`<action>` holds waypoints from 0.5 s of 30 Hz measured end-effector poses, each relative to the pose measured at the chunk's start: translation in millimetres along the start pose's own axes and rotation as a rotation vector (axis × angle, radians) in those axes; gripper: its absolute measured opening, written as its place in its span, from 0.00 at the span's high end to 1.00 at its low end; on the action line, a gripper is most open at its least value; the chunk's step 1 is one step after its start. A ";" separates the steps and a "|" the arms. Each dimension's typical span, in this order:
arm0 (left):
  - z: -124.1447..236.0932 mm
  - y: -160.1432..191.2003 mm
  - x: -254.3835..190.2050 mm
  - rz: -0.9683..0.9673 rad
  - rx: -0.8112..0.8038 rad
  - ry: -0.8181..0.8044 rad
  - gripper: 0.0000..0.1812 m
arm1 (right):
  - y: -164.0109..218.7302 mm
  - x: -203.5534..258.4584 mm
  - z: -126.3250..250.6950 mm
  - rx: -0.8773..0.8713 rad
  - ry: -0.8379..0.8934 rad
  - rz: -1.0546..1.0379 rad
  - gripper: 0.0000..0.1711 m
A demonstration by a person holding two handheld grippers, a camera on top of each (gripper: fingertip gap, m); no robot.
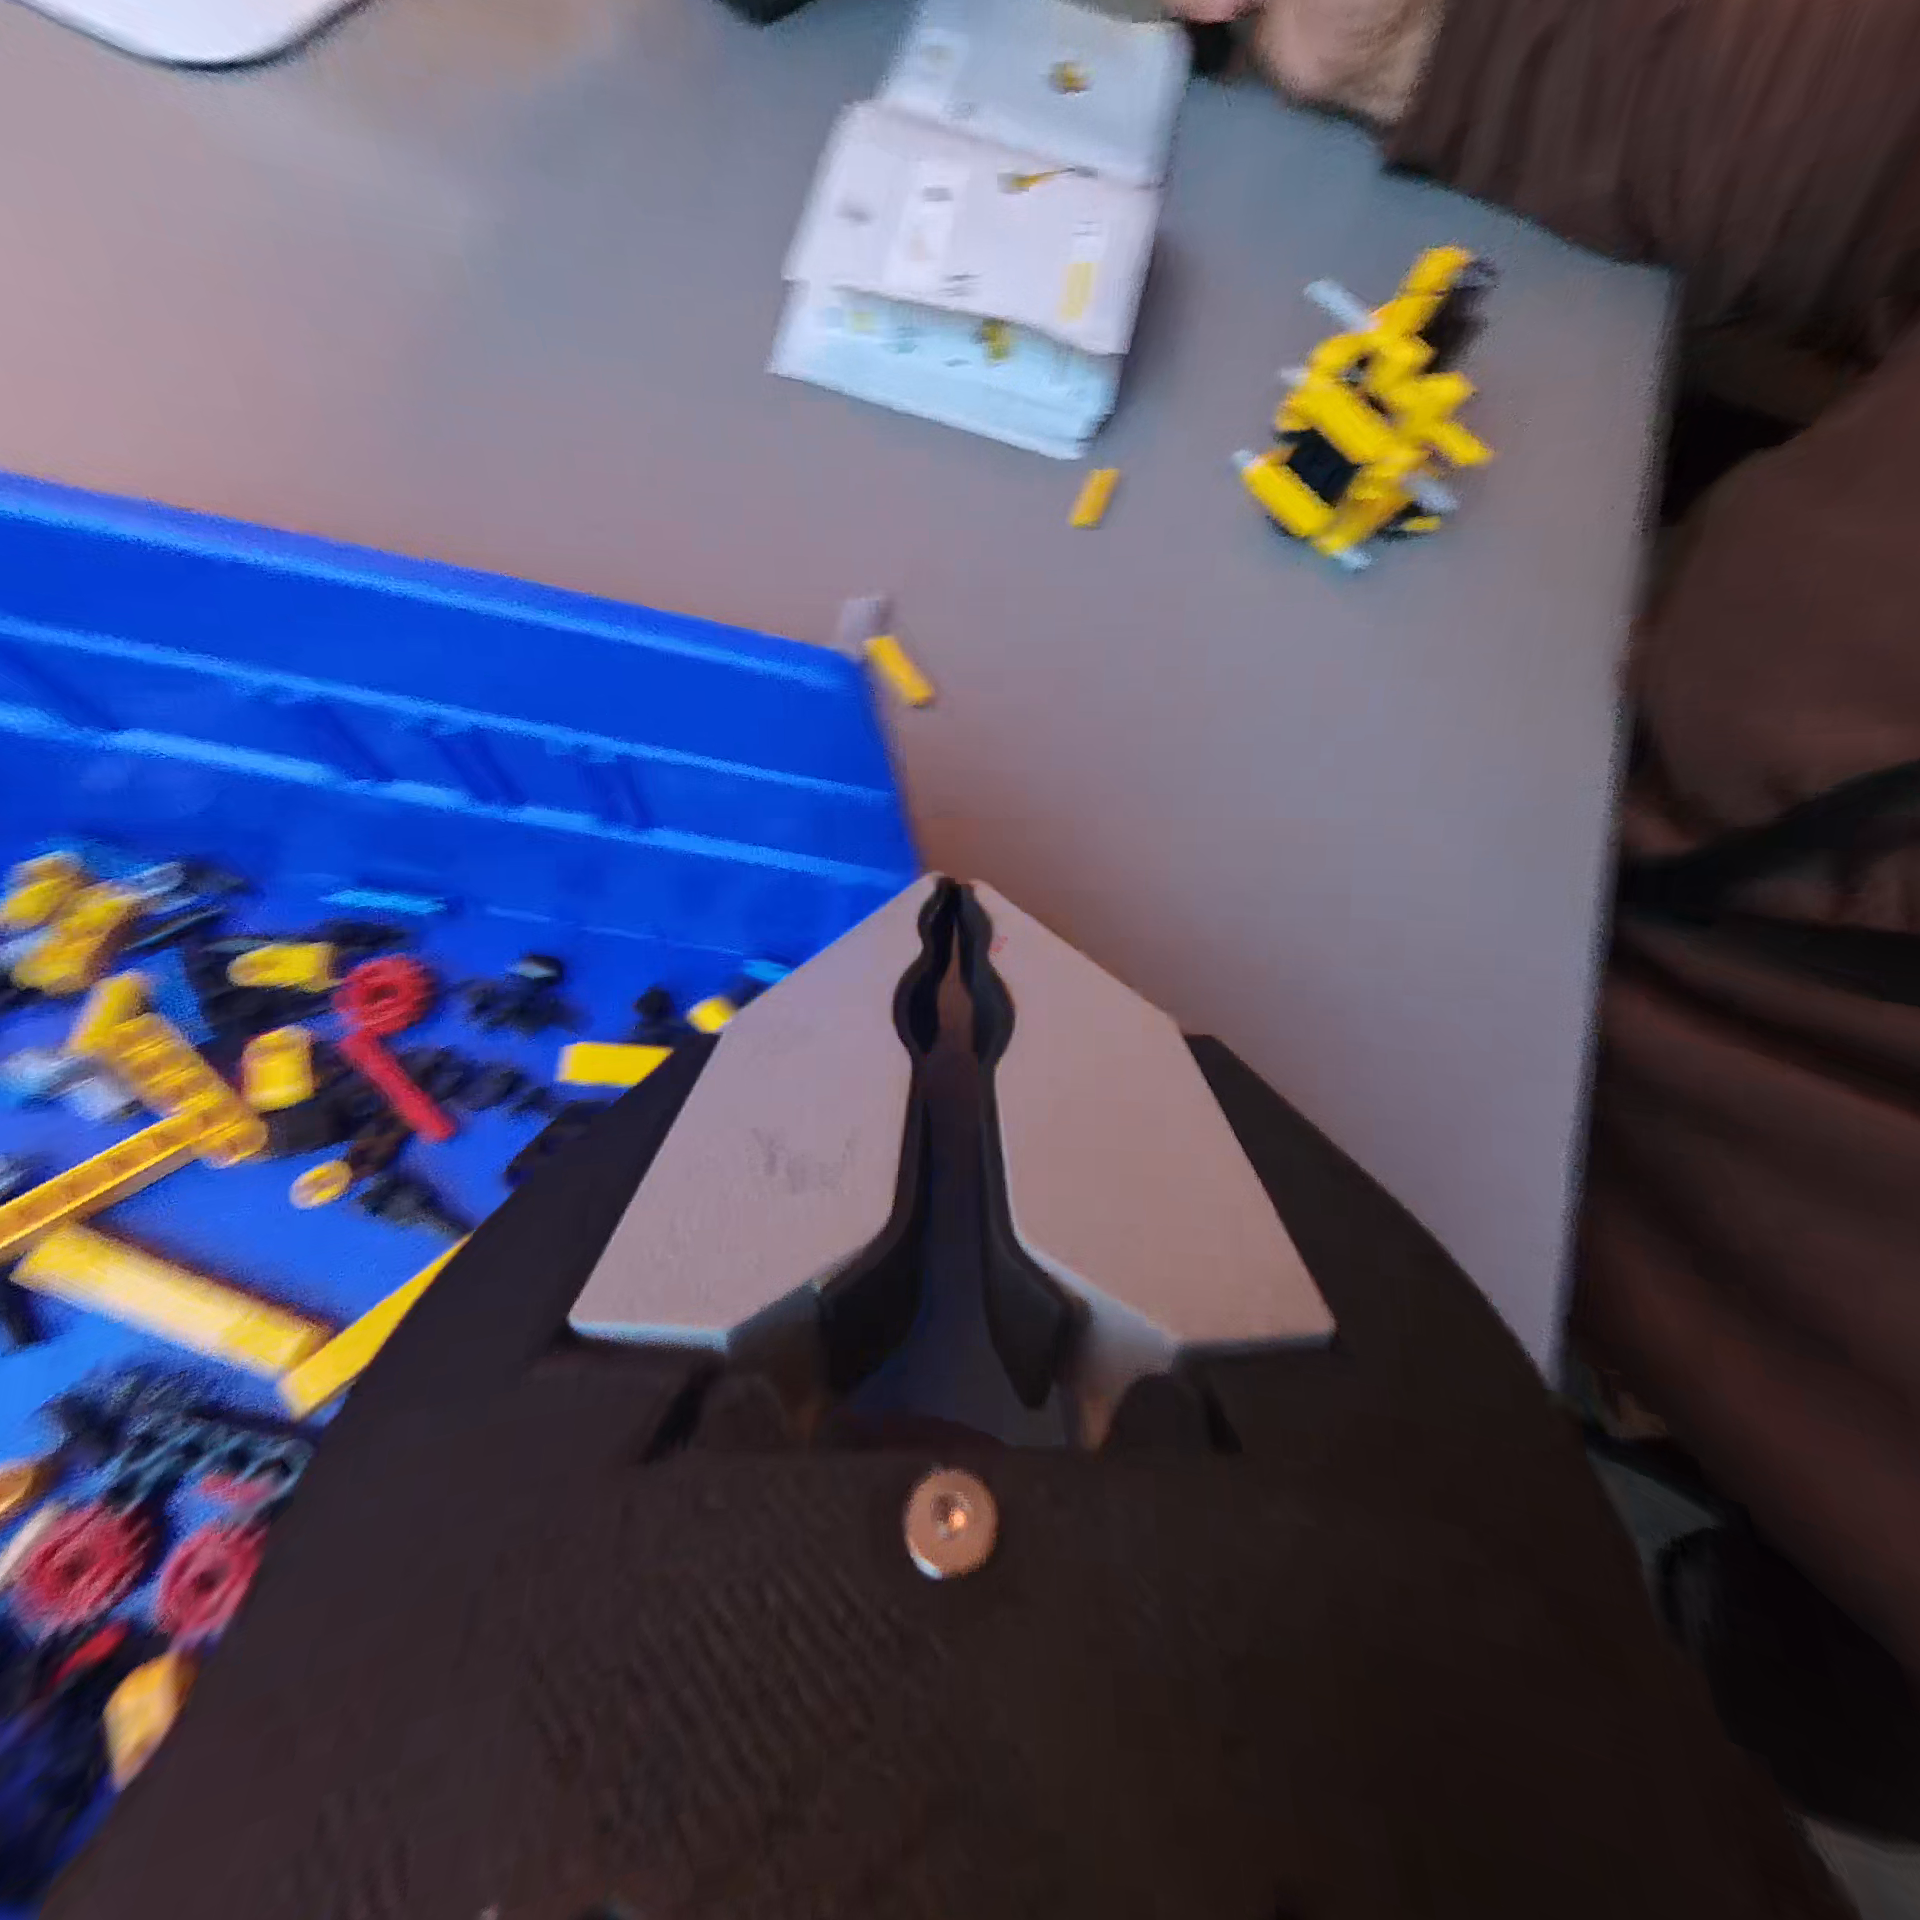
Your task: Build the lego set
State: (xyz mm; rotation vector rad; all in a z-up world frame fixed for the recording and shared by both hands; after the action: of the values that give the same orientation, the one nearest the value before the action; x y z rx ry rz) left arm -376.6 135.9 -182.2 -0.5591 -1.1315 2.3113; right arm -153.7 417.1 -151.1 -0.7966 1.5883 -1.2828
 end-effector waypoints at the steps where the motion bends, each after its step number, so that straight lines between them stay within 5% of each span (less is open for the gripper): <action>1: -0.4 -3.4 -10.7 -0.003 -0.013 0.063 1.00 | 0.0 0.0 0.0 0.000 0.000 0.000 0.89; 3: 9.2 -16.2 -13.0 -0.001 -0.082 0.078 0.99 | -0.1 -0.1 0.1 -0.001 0.000 0.000 0.89; 5: 32.5 -33.5 0.4 -0.012 -0.202 0.011 0.85 | -0.3 0.0 0.3 -0.003 -0.001 0.000 0.89; 11: 120.8 -80.3 77.0 0.197 -0.743 -0.381 0.86 | -0.2 0.2 0.1 -0.001 -0.004 -0.001 0.90; 15: 140.4 -83.0 88.9 0.220 -0.860 -0.484 0.87 | 0.2 0.2 -0.3 0.002 -0.004 0.000 0.89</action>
State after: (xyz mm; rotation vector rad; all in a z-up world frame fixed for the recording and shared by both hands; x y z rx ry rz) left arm -503.8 148.2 -47.5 -0.4221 -2.4365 2.0980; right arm -154.0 417.1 -151.3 -0.7976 1.5841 -1.2816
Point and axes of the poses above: each gripper's, where its closed fingertips meet, z back along the fingers, y out of its underside, x = y × z across the jaws, the point moved 2 cm from there along z, back along the fingers, and after that the axes turned 5 degrees about -x, right-handed, at the moved point
